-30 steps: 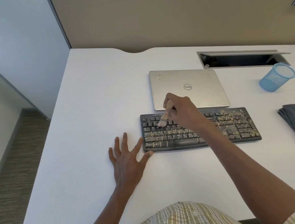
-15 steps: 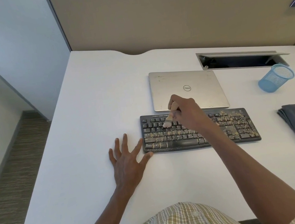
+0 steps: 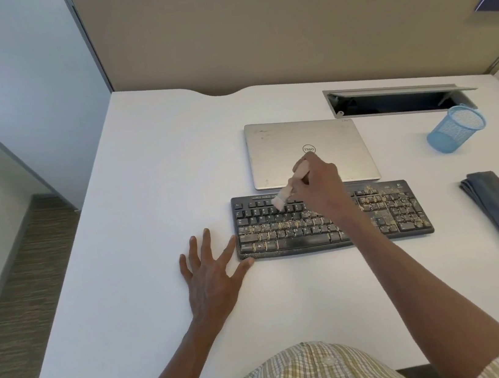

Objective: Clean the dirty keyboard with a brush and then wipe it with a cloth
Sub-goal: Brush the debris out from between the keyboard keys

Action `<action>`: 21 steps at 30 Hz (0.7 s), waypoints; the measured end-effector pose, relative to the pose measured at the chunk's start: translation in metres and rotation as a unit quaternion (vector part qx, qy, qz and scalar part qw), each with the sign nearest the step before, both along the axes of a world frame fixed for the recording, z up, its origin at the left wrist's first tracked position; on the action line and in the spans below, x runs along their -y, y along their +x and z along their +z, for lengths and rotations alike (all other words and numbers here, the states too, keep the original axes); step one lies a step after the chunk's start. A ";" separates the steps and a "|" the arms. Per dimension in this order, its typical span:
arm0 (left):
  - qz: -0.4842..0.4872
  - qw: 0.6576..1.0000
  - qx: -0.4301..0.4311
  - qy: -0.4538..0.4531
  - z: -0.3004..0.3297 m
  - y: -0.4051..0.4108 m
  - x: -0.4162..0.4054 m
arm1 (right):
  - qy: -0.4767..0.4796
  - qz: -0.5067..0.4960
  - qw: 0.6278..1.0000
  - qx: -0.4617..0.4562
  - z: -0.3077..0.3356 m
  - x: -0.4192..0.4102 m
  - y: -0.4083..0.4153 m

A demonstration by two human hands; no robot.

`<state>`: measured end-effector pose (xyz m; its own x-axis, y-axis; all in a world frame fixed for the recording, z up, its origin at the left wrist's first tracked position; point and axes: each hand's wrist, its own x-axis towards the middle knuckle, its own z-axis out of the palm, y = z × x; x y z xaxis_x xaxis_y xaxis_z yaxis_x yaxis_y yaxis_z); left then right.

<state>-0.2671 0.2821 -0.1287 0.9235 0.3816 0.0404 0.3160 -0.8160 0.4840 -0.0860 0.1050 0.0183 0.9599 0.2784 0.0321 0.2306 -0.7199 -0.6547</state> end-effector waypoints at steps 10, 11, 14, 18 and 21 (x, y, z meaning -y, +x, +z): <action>0.001 1.000 -0.006 0.015 0.000 0.000 0.000 | 0.019 -0.115 0.993 -0.026 -0.024 0.032 -0.005; 0.001 1.000 -0.008 0.014 0.001 0.000 0.000 | 0.002 -0.125 0.992 -0.004 -0.023 0.037 -0.003; 0.002 1.000 -0.011 0.020 0.001 0.000 0.000 | 0.012 -0.124 0.992 0.027 -0.020 0.036 0.001; 0.003 0.999 -0.009 0.039 0.001 0.000 0.001 | 0.043 -0.098 0.994 -0.010 -0.026 0.032 0.000; 0.007 0.999 -0.012 0.039 0.003 0.000 0.002 | 0.016 -0.105 0.994 0.004 -0.032 0.039 0.001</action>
<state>-0.2667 0.2803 -0.1260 0.9192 0.3908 0.0493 0.3380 -0.8468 0.4108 -0.0853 0.0657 -0.0139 0.9964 0.0705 0.0462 0.0831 -0.7309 -0.6774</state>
